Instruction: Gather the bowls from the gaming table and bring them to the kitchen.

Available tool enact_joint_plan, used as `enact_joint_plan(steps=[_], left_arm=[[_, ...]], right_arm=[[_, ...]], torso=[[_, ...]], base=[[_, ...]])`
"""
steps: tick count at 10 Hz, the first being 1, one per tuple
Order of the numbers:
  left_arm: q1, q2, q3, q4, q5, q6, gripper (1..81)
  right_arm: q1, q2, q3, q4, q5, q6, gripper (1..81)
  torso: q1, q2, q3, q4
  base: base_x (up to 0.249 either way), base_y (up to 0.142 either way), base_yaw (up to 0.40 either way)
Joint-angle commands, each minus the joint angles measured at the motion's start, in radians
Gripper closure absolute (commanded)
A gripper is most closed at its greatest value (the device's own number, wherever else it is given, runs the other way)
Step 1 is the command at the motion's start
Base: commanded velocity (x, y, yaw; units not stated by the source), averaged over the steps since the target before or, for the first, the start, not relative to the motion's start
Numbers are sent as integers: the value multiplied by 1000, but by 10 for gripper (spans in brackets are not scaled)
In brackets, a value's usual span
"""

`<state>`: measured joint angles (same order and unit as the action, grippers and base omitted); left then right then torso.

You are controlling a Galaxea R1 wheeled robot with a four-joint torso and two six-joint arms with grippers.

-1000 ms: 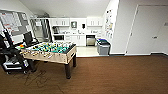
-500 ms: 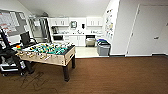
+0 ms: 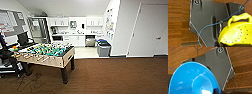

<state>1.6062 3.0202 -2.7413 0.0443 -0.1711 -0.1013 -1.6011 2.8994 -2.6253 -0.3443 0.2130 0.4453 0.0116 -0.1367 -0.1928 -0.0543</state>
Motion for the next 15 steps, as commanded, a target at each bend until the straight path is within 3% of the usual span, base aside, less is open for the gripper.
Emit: enact_joint_plan(steps=[1,9,15], left_arm=[[-28,-7,-2,-1,51,5,811],[-28,-6,-2,-1,53,5,811],[-28,-4,-2,-1,53,5,811]], right_arm=[[34,-7,2,-15,-38,1,811],[35,-7,2,-15,-37,1,811],[35,-7,2,-15,-37,1,811]], torso=[[0,0,0,0],[0,0,0,0],[0,0,0,0]], base=[[174,0,0],[174,0,0],[174,-72,0]])
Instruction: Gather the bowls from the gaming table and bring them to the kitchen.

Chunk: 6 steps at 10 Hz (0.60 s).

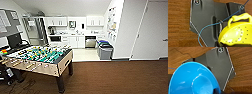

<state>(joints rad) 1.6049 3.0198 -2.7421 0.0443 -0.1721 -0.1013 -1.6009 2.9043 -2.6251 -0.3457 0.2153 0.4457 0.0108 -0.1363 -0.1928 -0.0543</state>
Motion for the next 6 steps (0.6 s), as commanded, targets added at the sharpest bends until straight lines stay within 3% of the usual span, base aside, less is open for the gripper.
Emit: enact_joint_plan(steps=[1,3,6], left_arm=[[-27,-4,-1,-1,56,5,811],[-27,-4,-1,-1,57,5,811],[-29,-4,-1,-1,57,5,811]], right_arm=[[38,-12,2,-13,-40,1,811],[38,-12,2,-13,-40,1,811],[40,-12,2,-15,-40,1,811]], torso=[[0,0,0,0],[0,0,0,0],[1,0,0,0]], base=[[174,-77,0],[174,-76,0],[174,0,0]])
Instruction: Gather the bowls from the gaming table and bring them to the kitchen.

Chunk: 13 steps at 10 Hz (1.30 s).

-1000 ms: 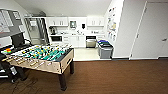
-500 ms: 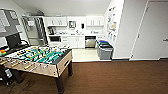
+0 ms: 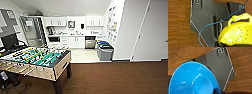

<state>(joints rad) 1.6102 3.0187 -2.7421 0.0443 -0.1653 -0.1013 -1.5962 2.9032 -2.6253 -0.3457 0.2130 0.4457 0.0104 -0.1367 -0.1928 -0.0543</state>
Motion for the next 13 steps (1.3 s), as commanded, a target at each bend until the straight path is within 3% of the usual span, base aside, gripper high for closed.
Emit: enact_joint_plan(steps=[1,13], left_arm=[[-34,-3,-1,-1,50,5,811],[-32,2,-1,-1,50,5,811]], right_arm=[[35,-11,2,-15,-38,1,811],[35,-10,-2,-15,-38,1,811]], torso=[[0,0,0,0],[1,1,0,0]], base=[[174,0,0],[179,0,0]])
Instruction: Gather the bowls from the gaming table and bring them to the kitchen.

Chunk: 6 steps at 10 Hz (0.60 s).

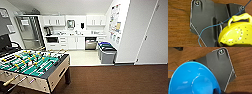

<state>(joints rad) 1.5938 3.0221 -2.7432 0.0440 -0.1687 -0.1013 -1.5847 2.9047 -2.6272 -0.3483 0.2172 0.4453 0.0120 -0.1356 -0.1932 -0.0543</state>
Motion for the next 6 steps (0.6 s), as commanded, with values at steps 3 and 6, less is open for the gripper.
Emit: enact_joint_plan(steps=[3,6], left_arm=[[-16,1,0,0,54,5,811],[-15,2,0,0,54,6,811]], right_arm=[[22,-11,0,-11,-42,1,811],[21,-11,0,-11,-41,1,811]], torso=[[-2,-1,0,0],[-2,-1,0,0]], base=[[180,-42,0],[180,-65,0]])
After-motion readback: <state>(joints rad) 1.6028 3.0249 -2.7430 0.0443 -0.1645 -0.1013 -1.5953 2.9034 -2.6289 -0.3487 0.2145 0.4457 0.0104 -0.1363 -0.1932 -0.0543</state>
